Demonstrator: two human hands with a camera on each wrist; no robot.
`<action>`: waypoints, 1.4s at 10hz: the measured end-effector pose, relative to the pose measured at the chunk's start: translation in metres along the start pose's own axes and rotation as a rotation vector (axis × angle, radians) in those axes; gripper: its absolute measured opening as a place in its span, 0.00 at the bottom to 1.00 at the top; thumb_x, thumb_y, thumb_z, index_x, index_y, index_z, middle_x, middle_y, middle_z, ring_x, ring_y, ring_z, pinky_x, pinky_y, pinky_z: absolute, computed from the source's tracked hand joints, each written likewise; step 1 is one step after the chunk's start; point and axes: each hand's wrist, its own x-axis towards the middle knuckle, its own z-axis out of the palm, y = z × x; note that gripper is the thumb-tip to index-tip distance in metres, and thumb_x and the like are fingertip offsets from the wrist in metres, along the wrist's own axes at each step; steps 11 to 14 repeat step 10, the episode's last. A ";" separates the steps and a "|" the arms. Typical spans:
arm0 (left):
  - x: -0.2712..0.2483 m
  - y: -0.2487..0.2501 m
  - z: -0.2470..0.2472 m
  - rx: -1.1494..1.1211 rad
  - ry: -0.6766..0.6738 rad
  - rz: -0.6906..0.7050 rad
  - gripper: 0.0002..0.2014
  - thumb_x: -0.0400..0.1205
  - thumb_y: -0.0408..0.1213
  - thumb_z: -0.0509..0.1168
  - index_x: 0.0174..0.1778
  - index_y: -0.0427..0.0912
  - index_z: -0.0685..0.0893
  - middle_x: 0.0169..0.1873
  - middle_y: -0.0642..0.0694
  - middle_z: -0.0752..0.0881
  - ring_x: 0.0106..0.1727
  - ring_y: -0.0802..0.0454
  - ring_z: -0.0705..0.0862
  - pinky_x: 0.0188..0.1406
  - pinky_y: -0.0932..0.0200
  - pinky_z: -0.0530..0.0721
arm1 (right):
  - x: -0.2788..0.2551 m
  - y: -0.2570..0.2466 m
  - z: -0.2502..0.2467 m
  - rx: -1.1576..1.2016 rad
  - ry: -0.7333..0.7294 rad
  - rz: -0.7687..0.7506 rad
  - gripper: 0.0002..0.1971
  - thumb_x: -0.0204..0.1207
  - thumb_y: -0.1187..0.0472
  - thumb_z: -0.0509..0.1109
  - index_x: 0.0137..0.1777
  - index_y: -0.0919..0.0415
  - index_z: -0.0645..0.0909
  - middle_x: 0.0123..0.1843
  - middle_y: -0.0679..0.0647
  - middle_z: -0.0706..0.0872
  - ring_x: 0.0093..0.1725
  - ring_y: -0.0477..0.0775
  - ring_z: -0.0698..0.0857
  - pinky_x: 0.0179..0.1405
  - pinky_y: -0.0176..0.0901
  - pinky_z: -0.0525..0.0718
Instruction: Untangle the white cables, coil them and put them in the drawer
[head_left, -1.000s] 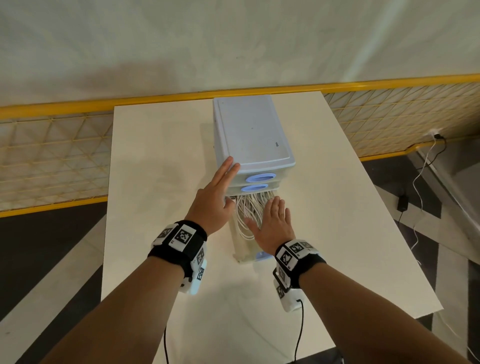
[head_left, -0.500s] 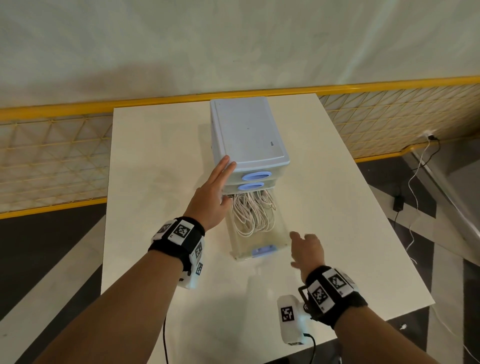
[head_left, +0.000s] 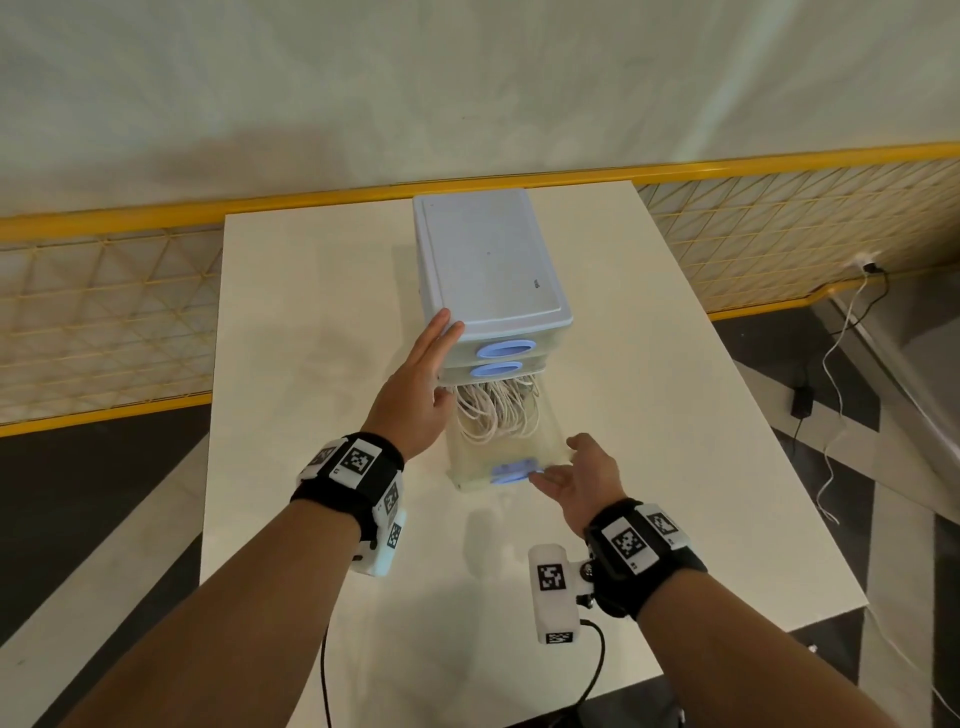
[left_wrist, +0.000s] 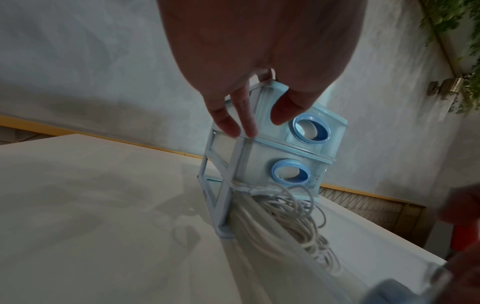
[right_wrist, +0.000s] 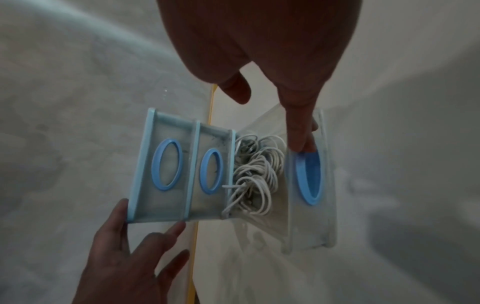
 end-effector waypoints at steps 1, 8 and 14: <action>-0.001 0.000 0.000 0.017 -0.009 -0.009 0.38 0.75 0.21 0.57 0.81 0.51 0.61 0.77 0.71 0.51 0.60 0.65 0.76 0.51 0.53 0.83 | 0.003 -0.003 0.021 0.015 -0.026 -0.014 0.08 0.78 0.61 0.60 0.43 0.66 0.74 0.37 0.62 0.73 0.37 0.61 0.77 0.55 0.57 0.84; -0.002 0.008 -0.009 0.033 -0.060 -0.022 0.38 0.76 0.23 0.58 0.81 0.55 0.59 0.77 0.73 0.49 0.61 0.53 0.82 0.47 0.53 0.85 | 0.035 -0.041 0.056 0.111 -0.309 -0.049 0.37 0.76 0.33 0.55 0.77 0.57 0.61 0.68 0.63 0.76 0.62 0.67 0.81 0.60 0.65 0.82; -0.045 0.003 -0.026 -0.002 -0.055 -0.061 0.28 0.75 0.35 0.57 0.74 0.53 0.71 0.70 0.56 0.75 0.54 0.63 0.80 0.55 0.72 0.74 | 0.028 -0.012 -0.025 -0.513 -0.218 -0.189 0.19 0.80 0.52 0.63 0.66 0.61 0.75 0.50 0.56 0.85 0.41 0.58 0.84 0.40 0.46 0.80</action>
